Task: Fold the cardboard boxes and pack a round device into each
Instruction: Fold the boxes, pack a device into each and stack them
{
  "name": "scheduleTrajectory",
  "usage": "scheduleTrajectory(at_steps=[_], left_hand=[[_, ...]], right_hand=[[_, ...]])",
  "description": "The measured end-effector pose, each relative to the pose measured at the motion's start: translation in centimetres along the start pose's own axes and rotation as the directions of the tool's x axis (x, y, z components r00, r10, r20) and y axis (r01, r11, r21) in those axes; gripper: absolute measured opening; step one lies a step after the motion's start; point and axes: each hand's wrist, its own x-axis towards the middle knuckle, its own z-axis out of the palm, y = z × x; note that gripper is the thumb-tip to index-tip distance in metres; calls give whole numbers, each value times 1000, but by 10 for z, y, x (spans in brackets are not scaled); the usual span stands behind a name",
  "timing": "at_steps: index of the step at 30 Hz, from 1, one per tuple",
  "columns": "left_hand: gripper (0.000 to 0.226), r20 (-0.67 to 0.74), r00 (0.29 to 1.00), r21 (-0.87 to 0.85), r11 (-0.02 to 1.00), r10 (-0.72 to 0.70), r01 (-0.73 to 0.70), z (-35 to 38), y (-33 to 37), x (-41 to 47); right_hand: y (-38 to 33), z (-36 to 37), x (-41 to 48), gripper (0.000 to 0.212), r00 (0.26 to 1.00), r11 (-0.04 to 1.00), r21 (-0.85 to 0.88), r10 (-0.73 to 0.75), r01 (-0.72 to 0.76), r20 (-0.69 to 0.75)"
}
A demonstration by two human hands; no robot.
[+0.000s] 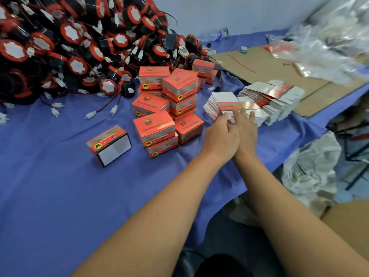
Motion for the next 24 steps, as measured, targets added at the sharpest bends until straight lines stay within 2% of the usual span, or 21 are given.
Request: scheduleTrajectory(at_steps=[3, 6, 10, 13, 16, 20, 22, 24], left_hand=[[27, 38, 999, 92, 995, -35, 31, 2, 1, 25], [27, 22, 997, 99, 992, -75, 72, 6, -9, 41], [20, -131, 973, -155, 973, -189, 169, 13, -17, 48], [19, -165, 955, -294, 937, -246, 190, 17, -18, 50], [24, -201, 959, -327, 937, -199, 126, 17, -12, 43], [33, -327, 942, -298, 954, -74, -29, 5, 1, 27], [36, -389, 920, -319, 943, -43, -91, -6, 3, 16], [35, -395, 916, -378, 920, -62, -100, -17, 3, 1]], right_hand=[[2, 11, 3, 52, 999, 991, -125, -42, 43, 12], [5, 25, 1, 47, 998, 996, -77, -40, 36, -53], [5, 26, -3, 24, 987, 996, 83, 1, 12, -158], [6, 24, -8, 13, 974, 996, 87, -8, 29, -227], [7, 20, -14, 25, 950, 986, 156, -6, 58, -311], [4, 17, -24, 36, 853, 944, 282, 2, 170, -522], [5, 16, -28, 47, 839, 931, 320, 27, 178, -544], [7, 14, -34, 59, 855, 899, 388, 28, 205, -518]])
